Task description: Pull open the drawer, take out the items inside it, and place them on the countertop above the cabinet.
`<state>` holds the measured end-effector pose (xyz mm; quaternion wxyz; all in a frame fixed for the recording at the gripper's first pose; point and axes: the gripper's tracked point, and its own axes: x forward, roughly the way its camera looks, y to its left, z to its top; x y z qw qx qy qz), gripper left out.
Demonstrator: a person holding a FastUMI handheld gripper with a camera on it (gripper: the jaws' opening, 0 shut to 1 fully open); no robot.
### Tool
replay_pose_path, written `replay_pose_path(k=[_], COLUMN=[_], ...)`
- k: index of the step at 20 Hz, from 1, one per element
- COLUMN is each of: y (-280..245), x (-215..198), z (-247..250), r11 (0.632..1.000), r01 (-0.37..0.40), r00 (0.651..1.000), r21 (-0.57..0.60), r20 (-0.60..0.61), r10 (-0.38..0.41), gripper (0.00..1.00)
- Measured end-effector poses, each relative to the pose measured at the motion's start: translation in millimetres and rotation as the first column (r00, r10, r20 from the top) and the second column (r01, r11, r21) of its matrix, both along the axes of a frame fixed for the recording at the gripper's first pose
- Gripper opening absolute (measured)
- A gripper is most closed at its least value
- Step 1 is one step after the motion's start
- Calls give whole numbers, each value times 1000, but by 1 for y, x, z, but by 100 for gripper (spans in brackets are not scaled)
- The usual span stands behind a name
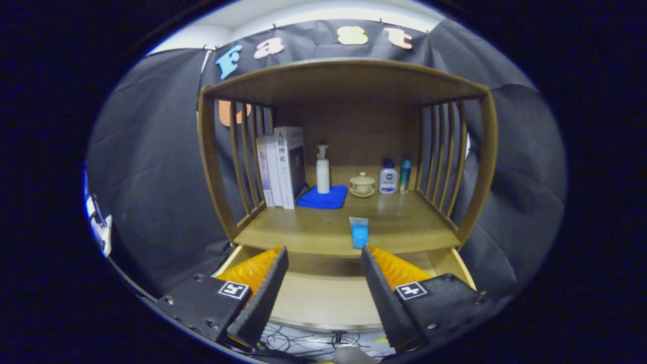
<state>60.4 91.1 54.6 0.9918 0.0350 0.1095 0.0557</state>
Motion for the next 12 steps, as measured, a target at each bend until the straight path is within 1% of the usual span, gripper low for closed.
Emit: replay_pose_path(k=[2, 5, 7, 9, 12], y=[-3, -11, -13, -20, -21], x=[-15, -33, -44, -51, -63], z=[-3, -16, -36, -65, -112], r11=[1000, 999, 999, 998, 997], r01=[23, 40, 37, 64, 76], r00=[998, 992, 988, 986, 989], r21=[14, 22, 4, -15, -16], r20=[53, 121, 150, 156, 132], r10=[-24, -43, -38, -61, -73], gripper=[99, 100, 100, 100, 100])
